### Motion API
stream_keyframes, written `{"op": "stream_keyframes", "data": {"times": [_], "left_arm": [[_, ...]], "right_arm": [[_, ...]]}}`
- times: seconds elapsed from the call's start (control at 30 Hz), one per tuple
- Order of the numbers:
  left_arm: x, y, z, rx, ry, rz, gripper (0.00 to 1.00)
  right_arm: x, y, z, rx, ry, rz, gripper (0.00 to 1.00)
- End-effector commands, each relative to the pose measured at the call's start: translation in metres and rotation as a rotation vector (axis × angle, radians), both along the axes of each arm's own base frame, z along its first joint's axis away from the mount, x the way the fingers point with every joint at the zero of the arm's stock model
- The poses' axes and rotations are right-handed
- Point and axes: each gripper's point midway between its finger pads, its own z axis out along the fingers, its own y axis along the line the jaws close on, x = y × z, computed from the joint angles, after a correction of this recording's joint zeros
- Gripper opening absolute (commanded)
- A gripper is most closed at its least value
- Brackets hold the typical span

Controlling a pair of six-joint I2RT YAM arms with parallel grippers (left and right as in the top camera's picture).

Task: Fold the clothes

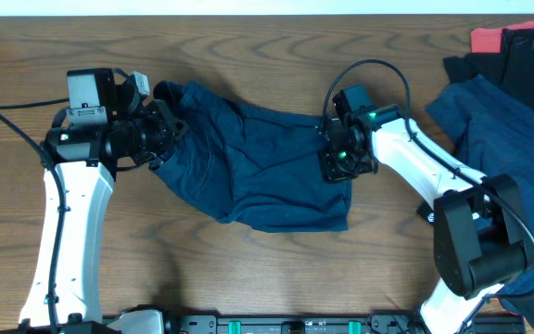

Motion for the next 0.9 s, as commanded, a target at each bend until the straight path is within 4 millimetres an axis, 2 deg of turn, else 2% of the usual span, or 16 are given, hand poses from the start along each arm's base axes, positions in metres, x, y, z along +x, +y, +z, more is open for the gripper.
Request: {"op": "stream_keyframes", "data": {"times": [0.0,0.27,0.4,0.5,0.7,0.87], "left_arm": [[0.003,-0.003,0.02,0.004,-0.057,-0.005,0.06],[0.005,-0.027,0.025,-0.017,-0.078,-0.046,0.06],[0.008,-0.05,0.033,-0.038,-0.114,-0.084,0.06],[0.007,-0.072,0.034,-0.049,-0.124,-0.125,0.06],[0.001,-0.105,0.013,0.024,-0.077,-0.155,0.06],[-0.008,-0.154,0.001,-0.005,-0.049,-0.242,0.06]], "right_arm": [[0.005,-0.022,-0.018,-0.126,-0.021,0.032,0.08],[0.001,-0.024,-0.048,-0.152,0.039,0.041,0.07],[-0.005,-0.026,-0.061,-0.165,0.077,0.044,0.06],[-0.005,-0.026,-0.062,-0.166,0.079,0.044,0.05],[-0.005,-0.026,-0.062,-0.166,0.078,0.044,0.04],[-0.005,-0.026,-0.062,-0.166,0.081,0.044,0.04]]}}
